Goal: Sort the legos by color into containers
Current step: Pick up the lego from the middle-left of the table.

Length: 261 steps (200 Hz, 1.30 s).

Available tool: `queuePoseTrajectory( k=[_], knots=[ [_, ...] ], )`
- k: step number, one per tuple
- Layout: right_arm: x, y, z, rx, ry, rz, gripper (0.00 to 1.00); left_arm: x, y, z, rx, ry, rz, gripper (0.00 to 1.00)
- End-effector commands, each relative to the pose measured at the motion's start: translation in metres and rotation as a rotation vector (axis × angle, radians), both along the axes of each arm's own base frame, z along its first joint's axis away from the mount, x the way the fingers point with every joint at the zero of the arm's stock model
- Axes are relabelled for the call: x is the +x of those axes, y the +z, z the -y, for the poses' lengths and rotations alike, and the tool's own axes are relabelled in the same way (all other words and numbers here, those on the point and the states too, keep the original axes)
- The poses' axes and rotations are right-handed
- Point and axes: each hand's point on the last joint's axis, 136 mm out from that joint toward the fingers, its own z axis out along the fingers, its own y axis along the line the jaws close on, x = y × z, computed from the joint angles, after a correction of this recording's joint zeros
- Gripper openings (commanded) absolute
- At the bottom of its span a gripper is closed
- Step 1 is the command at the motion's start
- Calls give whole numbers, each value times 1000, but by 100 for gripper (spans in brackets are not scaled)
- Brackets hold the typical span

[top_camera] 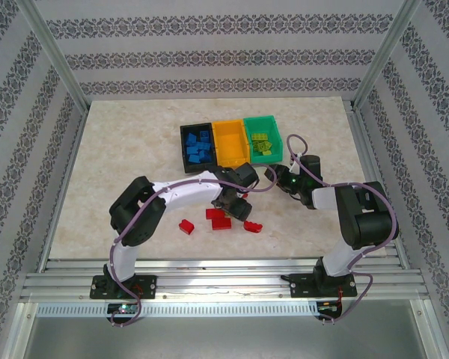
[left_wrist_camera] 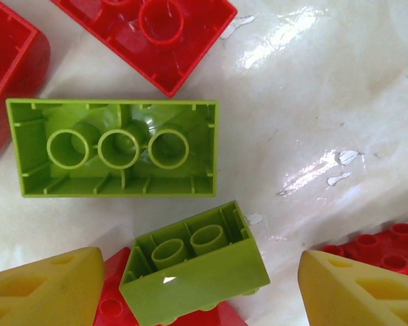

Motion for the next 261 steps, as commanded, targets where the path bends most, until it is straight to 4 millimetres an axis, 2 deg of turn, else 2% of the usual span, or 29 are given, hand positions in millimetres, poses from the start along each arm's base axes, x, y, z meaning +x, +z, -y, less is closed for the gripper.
queuePoseTrajectory(
  k=[1, 41, 91, 143, 173, 222, 261],
  knots=[
    [6, 10, -10, 23, 30, 35, 52, -12, -11, -6, 78, -1, -34, 73],
    [6, 9, -10, 25, 32, 29, 52, -16, -15, -14, 147, -10, -25, 67],
    [7, 9, -12, 29, 36, 29, 52, -15, -11, -6, 100, -3, -9, 56],
    [6, 9, -12, 32, 37, 28, 52, -8, 6, 1, 53, 5, 37, 55],
    [7, 10, -9, 32, 28, 29, 52, -2, 19, -4, 56, 13, 92, 55],
    [8, 11, -2, 35, 8, 33, 52, 21, 52, 9, -18, 32, 195, 55],
    [9, 11, 15, 65, -51, 35, 53, 59, 74, 29, -112, 64, 243, 55]
  ],
)
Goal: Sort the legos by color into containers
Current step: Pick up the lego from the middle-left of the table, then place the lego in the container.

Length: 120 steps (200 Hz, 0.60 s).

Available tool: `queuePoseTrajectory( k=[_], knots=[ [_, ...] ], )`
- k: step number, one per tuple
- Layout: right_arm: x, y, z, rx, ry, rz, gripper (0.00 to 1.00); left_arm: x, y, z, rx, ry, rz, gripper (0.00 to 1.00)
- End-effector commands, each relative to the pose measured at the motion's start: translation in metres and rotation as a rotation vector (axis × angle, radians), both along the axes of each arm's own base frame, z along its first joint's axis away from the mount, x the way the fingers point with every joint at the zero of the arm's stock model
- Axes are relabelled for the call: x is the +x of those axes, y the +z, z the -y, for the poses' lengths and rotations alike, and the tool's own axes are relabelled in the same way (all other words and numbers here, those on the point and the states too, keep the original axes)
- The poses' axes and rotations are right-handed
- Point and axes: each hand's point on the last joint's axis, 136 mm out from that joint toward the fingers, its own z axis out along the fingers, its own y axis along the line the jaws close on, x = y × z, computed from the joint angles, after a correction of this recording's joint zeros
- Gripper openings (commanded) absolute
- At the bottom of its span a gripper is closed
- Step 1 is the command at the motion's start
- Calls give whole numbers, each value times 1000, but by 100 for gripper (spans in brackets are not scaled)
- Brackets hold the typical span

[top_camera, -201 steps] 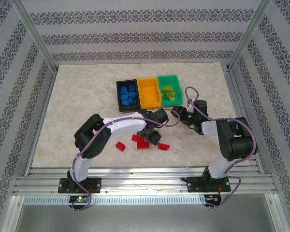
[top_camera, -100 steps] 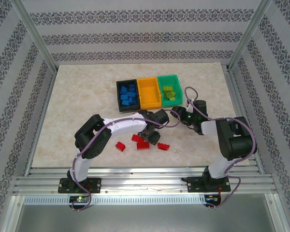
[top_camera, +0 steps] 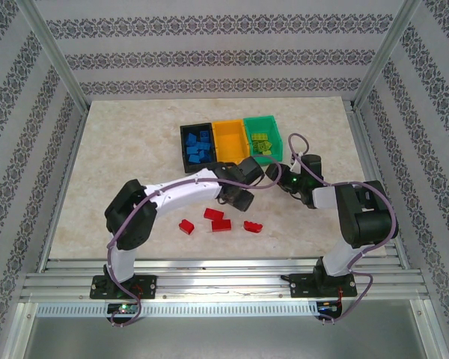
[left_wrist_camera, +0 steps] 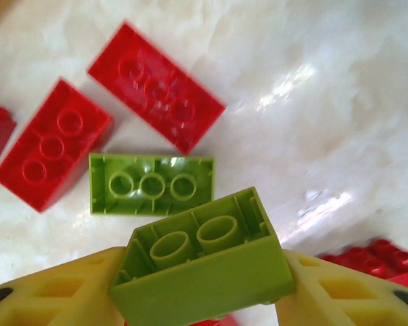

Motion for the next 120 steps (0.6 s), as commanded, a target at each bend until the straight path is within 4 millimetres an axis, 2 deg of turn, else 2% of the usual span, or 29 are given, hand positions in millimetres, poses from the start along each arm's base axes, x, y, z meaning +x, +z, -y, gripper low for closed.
queuePoseTrajectory(
  k=[1, 23, 50, 63, 120],
  knots=[
    [3, 9, 9, 37, -30, 36, 53, 35, 22, 16, -80, 28, 75, 55],
    [4, 6, 15, 67, -53, 34, 53, 64, 35, 26, -122, 36, 108, 55],
    [4, 4, 17, 79, -63, 31, 53, 106, 64, 38, -173, 41, 173, 55],
    [4, 6, 17, 81, -65, 36, 53, 127, 71, 42, -188, 45, 194, 55],
    [6, 9, 19, 70, -72, 50, 53, 211, 85, 58, -287, 58, 290, 55]
  ],
)
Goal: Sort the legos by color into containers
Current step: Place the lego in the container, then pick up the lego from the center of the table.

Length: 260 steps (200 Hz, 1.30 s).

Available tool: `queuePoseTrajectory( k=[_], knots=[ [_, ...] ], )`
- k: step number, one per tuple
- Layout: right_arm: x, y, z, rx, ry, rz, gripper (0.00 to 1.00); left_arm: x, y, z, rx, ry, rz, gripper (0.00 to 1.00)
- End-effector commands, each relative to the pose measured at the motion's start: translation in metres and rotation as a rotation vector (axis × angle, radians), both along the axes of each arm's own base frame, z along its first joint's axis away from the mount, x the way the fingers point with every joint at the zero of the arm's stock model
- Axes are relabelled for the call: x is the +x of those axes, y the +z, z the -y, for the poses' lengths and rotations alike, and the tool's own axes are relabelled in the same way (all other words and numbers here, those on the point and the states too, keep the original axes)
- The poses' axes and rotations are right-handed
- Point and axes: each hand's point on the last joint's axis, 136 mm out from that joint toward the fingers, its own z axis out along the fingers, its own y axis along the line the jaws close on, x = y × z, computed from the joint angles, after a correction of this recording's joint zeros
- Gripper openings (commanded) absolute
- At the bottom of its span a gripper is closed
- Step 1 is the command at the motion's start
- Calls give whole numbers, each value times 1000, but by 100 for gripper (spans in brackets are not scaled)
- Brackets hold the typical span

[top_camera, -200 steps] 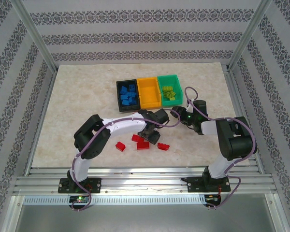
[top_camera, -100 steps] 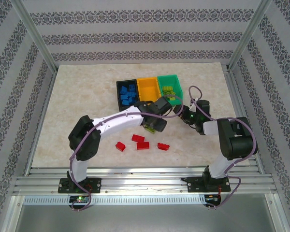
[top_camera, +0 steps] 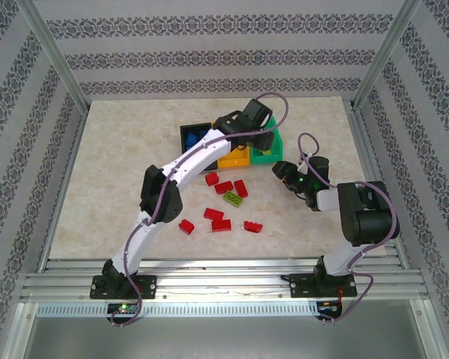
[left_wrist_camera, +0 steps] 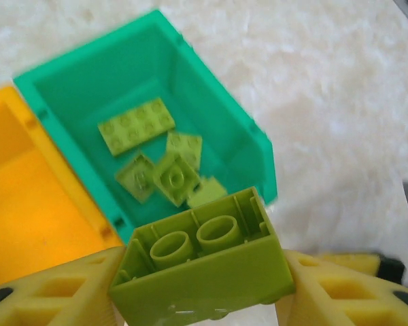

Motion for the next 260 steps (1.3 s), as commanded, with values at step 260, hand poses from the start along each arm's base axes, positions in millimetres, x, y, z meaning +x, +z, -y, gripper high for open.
queuePoseTrajectory(
  k=[260],
  knots=[
    [-1, 5, -28, -23, 90, 33, 54, -152, -80, -103, 13, -53, -235, 79]
  ],
)
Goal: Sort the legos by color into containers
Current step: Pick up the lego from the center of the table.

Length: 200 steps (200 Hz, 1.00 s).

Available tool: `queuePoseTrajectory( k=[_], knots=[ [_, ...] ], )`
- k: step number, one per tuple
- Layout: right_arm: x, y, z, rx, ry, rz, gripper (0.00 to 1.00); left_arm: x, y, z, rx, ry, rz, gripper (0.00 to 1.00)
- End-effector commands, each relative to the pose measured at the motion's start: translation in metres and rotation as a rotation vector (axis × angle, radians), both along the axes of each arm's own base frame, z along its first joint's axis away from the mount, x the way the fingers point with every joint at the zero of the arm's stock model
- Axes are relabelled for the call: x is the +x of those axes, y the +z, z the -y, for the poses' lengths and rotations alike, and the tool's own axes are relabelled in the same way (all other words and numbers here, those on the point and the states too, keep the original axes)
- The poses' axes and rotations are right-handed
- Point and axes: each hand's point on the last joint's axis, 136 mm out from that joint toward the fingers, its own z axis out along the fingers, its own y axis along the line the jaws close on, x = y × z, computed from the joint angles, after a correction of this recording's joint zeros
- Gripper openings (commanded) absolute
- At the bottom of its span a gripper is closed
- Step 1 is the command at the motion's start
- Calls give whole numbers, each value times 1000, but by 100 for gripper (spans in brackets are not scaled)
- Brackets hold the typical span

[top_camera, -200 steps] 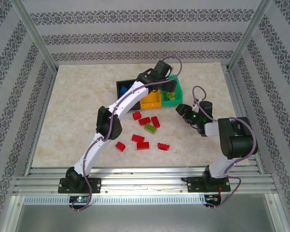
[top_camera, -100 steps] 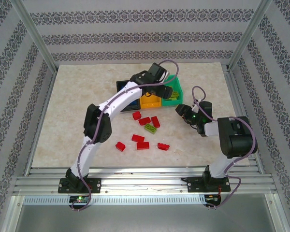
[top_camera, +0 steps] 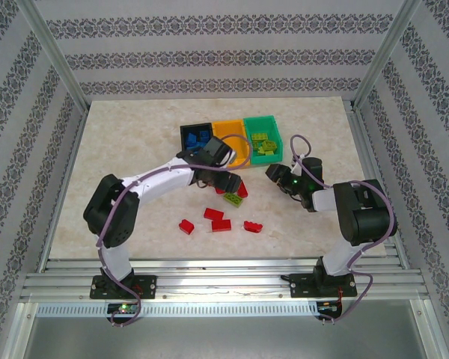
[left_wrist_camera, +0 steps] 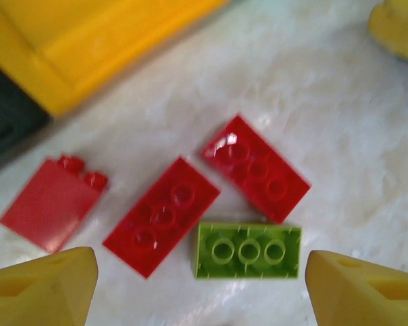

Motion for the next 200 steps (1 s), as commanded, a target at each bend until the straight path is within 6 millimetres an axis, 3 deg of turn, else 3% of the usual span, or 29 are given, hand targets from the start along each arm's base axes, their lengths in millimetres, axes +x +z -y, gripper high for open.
queuePoseTrajectory(
  k=[1, 59, 118, 200],
  knots=[
    [8, 11, -5, -18, 22, 52, 54, -7, 7, 7, -59, 21, 29, 79],
    [9, 4, -9, -15, 35, 32, 54, -30, -30, 12, -6, 21, -31, 78],
    [10, 3, -11, -18, 44, 28, 54, -29, -50, 23, 69, -20, -64, 78],
    [11, 6, -6, -22, 37, 32, 55, -35, -55, 33, 141, -79, -65, 78]
  ],
)
